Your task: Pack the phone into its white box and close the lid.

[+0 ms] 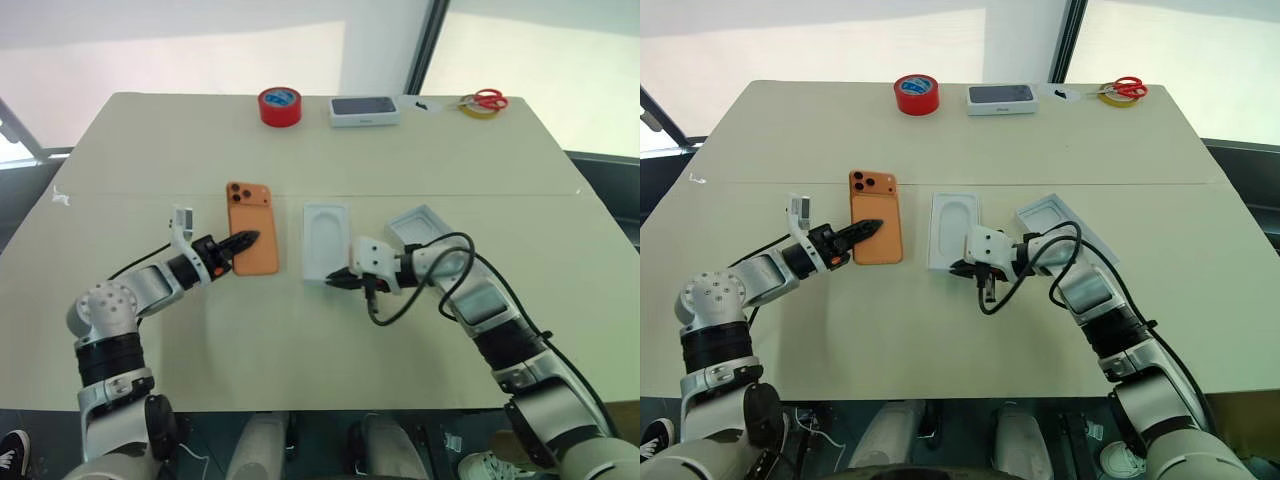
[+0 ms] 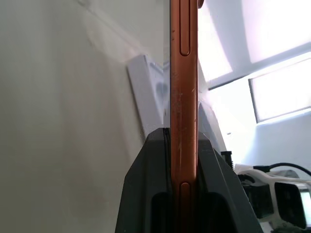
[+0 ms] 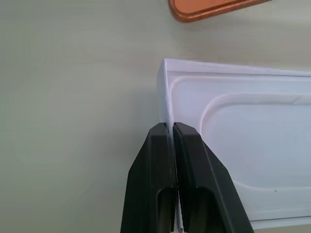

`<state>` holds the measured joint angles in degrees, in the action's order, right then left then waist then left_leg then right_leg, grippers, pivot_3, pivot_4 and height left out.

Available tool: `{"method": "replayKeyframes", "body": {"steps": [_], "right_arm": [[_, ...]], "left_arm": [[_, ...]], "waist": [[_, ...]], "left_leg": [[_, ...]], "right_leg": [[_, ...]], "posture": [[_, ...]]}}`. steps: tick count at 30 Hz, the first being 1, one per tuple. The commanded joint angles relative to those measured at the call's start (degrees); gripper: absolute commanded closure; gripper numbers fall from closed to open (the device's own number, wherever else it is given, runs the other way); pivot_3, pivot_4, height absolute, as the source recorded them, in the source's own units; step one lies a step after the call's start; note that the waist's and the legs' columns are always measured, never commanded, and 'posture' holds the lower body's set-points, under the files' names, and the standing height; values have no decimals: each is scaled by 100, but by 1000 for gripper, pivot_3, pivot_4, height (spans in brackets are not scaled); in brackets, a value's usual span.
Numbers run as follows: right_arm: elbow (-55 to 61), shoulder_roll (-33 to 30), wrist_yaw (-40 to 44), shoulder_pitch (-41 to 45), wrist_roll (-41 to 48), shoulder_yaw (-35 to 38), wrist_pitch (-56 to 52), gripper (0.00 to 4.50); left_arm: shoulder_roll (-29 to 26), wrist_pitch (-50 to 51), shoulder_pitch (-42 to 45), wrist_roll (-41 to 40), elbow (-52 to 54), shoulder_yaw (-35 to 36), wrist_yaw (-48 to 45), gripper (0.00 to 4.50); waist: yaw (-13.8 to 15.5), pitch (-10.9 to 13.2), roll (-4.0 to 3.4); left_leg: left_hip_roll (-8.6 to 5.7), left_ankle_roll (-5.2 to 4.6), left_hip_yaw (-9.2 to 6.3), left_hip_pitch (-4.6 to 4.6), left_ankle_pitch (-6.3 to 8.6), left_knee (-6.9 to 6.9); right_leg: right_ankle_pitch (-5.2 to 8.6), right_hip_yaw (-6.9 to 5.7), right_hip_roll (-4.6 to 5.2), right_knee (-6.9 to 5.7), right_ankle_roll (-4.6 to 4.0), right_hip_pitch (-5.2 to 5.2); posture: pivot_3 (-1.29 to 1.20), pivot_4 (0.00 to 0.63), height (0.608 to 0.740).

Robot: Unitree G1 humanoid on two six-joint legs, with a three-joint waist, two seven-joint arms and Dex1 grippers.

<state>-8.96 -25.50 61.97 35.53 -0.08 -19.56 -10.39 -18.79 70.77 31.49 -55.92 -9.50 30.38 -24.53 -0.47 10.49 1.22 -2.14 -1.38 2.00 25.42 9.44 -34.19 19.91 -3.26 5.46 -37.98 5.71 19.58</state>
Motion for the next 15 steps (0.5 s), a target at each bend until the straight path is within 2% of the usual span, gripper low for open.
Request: {"method": "replayKeyframes", "body": {"steps": [1, 6, 9, 12, 15], "right_arm": [[175, 169, -277, 140, -98, -27, -249, 4480], [482, 175, -195, 114, 9, -38, -765, 4480], [635, 222, -218, 52, 219, 144, -871, 3489], [896, 122, -99, -5, 658, 488, -1126, 1943], [1035, -243, 133, -116, 1039, 883, -1214, 407]], "left_arm": [[171, 149, 410, -526, -143, 258, 239, 4500], [400, 195, 621, -701, -338, 261, 473, 4500], [535, 98, 611, -603, -413, 110, 464, 4500], [629, -11, 582, -535, -454, -6, 411, 4500], [709, -129, 587, -424, -570, -206, 321, 4500]], "waist": [[5, 0, 0], [-15, 1, 2], [-18, 2, 2], [-11, 2, 3], [22, 3, 5]], "left_leg": [[-1, 0, 0, 0, 0, 0], [-3, -1, 0, 1, -1, 0], [-1, 1, 0, 0, -3, 0], [-1, 2, 0, 1, -3, 0], [-2, 2, 0, 1, -3, -1]], "right_leg": [[0, -1, 0, 0, 0, -1], [0, -1, -4, -1, 1, -10], [0, -1, -7, -3, 1, -11], [0, -1, -7, -3, 1, -10], [0, -1, -6, 0, 1, -13]], "posture": [[0, 150, 735], [0, 150, 735], [0, 150, 735], [0, 150, 735], [0, 150, 735]]}}
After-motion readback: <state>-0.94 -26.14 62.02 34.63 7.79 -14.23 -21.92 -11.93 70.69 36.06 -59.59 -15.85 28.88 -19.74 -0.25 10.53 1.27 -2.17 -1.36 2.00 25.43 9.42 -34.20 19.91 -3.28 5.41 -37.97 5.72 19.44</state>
